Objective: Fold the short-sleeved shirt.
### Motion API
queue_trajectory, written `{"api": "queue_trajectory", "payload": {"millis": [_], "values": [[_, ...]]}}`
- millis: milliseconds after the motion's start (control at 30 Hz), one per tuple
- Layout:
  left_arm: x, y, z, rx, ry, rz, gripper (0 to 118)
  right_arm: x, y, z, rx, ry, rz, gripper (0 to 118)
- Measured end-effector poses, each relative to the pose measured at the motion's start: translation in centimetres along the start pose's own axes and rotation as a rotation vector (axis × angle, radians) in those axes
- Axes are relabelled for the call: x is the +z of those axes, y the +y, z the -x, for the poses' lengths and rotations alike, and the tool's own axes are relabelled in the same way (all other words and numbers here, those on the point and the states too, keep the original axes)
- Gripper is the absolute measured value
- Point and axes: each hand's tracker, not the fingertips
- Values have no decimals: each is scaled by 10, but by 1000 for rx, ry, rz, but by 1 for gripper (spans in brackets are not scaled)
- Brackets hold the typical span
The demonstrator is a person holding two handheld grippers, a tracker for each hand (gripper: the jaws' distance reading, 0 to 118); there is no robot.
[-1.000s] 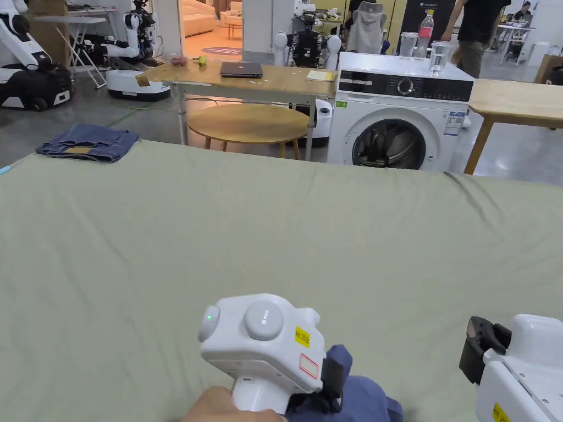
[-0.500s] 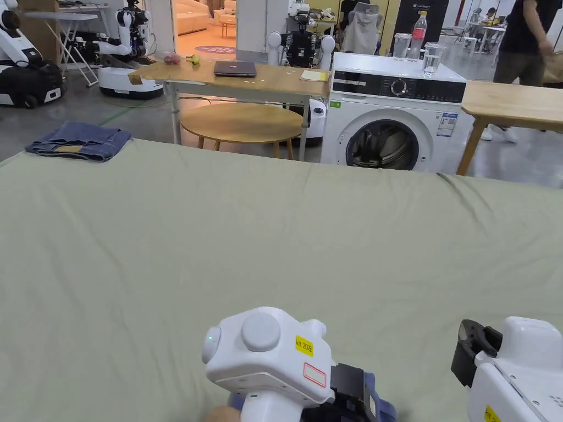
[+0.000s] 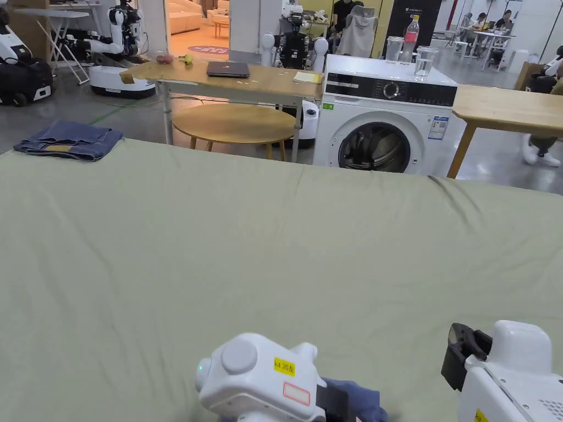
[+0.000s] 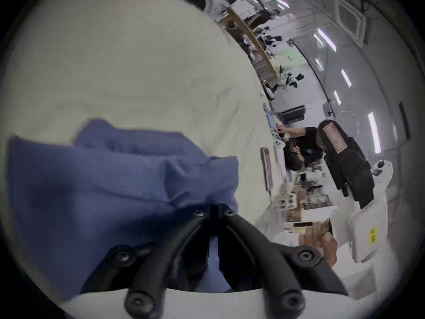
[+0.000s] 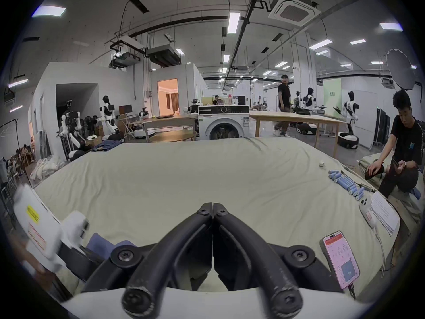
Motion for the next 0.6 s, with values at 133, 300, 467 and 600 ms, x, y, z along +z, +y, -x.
{"api": "queue_trajectory", "payload": {"millis": [133,300,467,600], "values": [[-23,-8,4,0,4,8,1,0,0,0,10,-3,2,0],[-43,-12,9,-30,69,-15,0,-1,-1,0,10,-4,4,0],[-37,-10,-1,-51,105,-17,0,0,0,2,15,-5,-1,0],[-2,-7,-25,-156,176,-92,0,-1,4,3,15,-8,-19,0]]}}
